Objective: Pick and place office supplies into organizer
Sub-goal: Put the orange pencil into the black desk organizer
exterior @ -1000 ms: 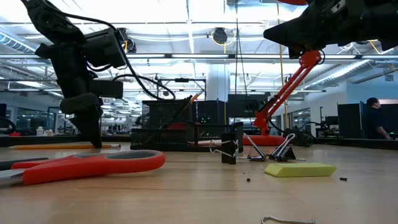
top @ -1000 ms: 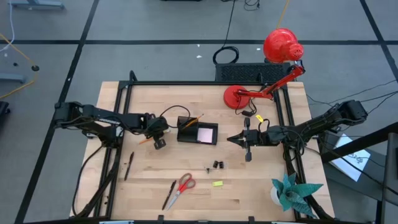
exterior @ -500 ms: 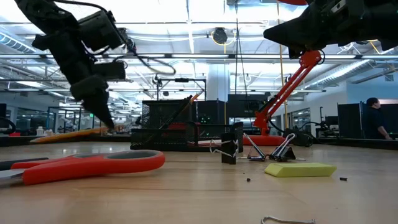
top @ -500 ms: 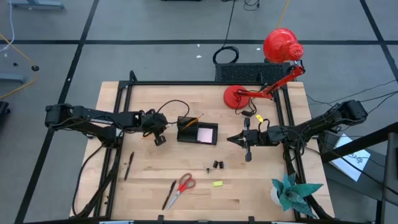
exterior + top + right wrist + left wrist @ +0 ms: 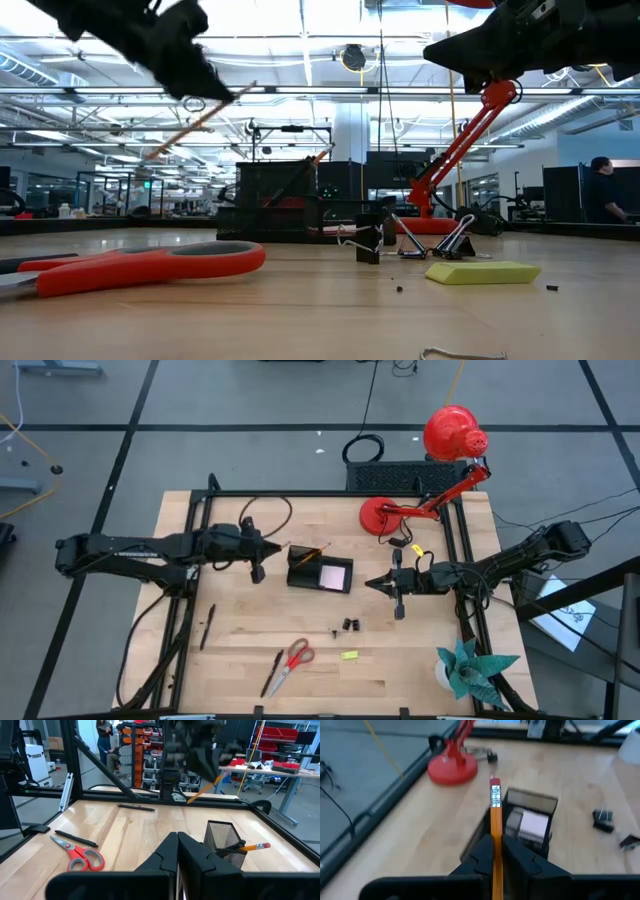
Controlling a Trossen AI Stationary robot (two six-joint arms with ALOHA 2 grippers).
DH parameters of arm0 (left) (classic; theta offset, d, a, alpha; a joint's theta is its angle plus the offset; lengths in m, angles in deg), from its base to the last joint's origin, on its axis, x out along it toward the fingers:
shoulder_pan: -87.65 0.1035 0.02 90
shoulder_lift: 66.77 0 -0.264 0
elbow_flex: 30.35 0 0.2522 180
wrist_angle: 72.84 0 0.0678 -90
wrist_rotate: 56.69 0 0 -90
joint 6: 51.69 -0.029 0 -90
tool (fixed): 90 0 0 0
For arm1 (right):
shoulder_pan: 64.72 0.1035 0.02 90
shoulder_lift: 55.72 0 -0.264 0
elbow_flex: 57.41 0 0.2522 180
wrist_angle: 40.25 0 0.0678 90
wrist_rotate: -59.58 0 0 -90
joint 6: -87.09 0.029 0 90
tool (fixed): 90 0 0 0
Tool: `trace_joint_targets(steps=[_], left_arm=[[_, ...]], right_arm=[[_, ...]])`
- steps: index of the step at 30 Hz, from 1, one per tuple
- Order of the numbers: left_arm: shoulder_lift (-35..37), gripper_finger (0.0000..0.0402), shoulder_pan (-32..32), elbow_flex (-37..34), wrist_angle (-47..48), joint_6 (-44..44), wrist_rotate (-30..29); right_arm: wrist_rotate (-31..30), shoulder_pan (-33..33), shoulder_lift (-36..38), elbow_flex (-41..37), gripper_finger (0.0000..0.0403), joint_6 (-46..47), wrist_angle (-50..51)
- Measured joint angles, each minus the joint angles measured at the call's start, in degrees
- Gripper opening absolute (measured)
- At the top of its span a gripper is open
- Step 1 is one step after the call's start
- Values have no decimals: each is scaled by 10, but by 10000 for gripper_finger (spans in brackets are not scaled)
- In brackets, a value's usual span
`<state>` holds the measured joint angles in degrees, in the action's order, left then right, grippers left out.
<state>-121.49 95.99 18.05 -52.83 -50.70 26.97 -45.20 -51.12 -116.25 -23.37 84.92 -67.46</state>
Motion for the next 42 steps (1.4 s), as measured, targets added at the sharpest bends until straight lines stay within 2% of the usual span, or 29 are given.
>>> trace_joint_targets(steps=[4,8,13,20,26,39,42], left_arm=[[-10,30,0,47,-2,-38,-1],[-45,30,0,67,-118,-69,18],[-114,30,2,68,-278,-104,98],[-221,31,5,67,-382,-129,156],[-270,30,22,67,-394,-126,154],[-310,30,45,64,-362,-126,173],[-320,31,45,55,-394,-124,177]], right_arm=[[0,0,0,0,4,0,0],[0,0,0,0,4,0,-6],[0,0,0,0,4,0,-11],[0,0,0,0,4,0,-4],[1,0,0,0,4,4,1],[1,0,0,0,4,6,1],[1,0,0,0,4,6,1]])
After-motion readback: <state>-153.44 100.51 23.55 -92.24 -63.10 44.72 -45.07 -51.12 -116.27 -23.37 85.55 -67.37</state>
